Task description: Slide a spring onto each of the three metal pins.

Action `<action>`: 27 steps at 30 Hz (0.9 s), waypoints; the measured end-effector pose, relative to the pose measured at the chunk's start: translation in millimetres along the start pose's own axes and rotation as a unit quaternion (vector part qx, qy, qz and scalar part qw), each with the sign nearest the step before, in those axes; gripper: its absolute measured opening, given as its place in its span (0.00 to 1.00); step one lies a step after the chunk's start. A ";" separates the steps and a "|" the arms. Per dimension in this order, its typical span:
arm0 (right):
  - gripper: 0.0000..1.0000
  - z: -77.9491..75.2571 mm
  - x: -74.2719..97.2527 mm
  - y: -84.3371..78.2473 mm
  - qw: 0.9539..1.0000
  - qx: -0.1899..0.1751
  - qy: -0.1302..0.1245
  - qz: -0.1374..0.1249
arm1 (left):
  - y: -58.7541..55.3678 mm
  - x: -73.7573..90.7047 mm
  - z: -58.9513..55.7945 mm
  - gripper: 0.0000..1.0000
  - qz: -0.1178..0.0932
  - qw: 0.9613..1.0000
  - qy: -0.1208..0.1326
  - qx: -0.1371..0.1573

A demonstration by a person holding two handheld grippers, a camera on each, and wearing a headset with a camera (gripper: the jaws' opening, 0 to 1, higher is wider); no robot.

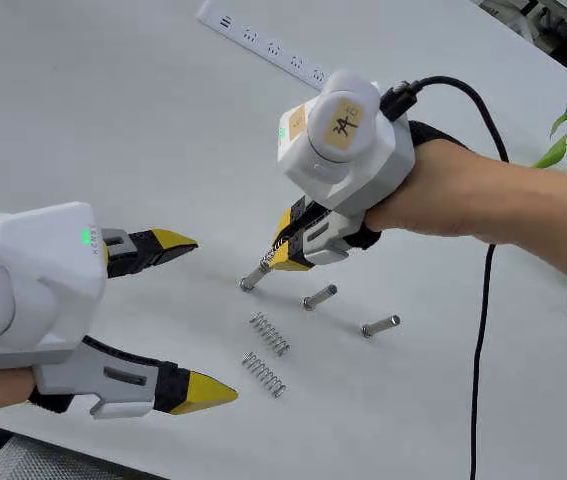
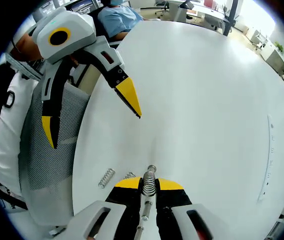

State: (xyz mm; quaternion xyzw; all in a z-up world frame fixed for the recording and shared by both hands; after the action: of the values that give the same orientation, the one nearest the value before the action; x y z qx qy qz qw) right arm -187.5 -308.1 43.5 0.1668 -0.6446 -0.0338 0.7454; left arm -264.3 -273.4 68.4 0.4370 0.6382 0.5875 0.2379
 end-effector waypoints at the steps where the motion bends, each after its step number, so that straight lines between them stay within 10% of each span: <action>1: 0.07 0.1 -0.2 0.2 1.000 0.000 0.000 -0.001 | 0.0 0.0 0.0 0.83 0.000 1.000 0.000 0.000; 27: 0.07 3.1 -10.6 -2.0 1.000 -0.003 0.000 0.002 | -3.0 -0.3 0.6 0.82 -0.003 1.000 -0.001 0.007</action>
State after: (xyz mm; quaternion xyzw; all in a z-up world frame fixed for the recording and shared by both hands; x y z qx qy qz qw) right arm -192.0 -307.8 33.3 0.1632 -0.6443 -0.0347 0.7463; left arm -264.5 -273.1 65.3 0.4375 0.6434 0.5817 0.2372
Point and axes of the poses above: the centre of the closed fingertips' face, and the gripper's own axes: x roughly backward along the fingers, z roughly to its left, y roughly out of its top, the point moved 1 cm from there along x, roughly backward along the fingers, and after that the axes turned 6 degrees about -z, right-handed, at the moved point
